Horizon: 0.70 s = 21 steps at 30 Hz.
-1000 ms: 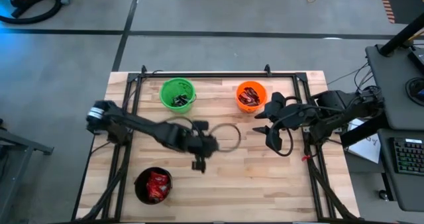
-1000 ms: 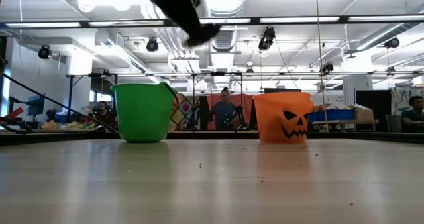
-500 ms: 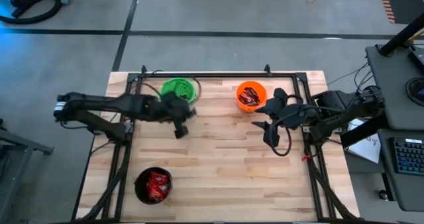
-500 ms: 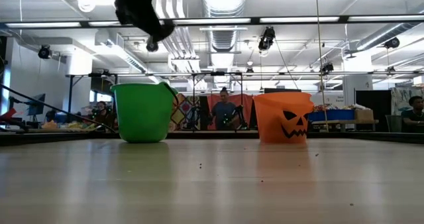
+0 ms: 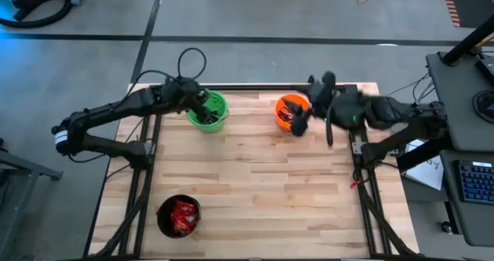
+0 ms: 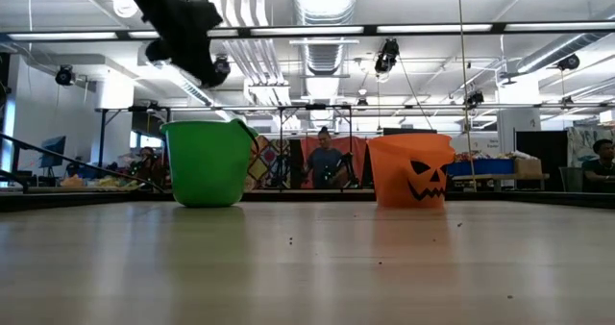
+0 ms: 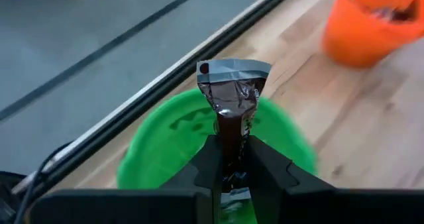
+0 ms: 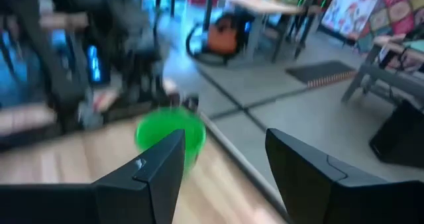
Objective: Sort candy
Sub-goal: Put the black chocolate into the green bucket
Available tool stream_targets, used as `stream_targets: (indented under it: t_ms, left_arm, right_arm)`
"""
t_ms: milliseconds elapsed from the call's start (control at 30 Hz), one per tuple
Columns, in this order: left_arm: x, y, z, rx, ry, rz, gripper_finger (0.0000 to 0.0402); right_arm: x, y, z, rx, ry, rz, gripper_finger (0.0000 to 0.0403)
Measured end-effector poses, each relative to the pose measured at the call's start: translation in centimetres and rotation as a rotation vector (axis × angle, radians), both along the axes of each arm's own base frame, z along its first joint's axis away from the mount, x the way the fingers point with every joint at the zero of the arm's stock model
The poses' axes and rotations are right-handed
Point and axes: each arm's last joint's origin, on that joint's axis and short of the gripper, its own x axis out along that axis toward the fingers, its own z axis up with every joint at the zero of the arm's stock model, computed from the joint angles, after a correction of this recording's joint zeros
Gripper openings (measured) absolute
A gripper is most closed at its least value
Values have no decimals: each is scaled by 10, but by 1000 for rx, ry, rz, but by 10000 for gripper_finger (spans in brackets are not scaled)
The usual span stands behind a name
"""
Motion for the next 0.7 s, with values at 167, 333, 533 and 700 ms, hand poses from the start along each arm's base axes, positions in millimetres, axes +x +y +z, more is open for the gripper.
stream_targets:
  t_ms: [167, 333, 533, 700]
  left_arm:
    - [6, 19, -18, -21, 36, -102, 36]
    - [10, 27, -37, -67, 39, -179, 36]
    - [11, 32, -49, -112, 76, -145, 36]
    - [13, 33, -56, -167, 97, -104, 38]
  right_arm:
    - [9, -42, 12, -3, -113, -34, 205]
    - [7, -78, 11, 25, -120, -81, 205]
    - [9, -97, 7, 59, -118, -83, 206]
    - [10, -99, 2, 80, -89, -95, 205]
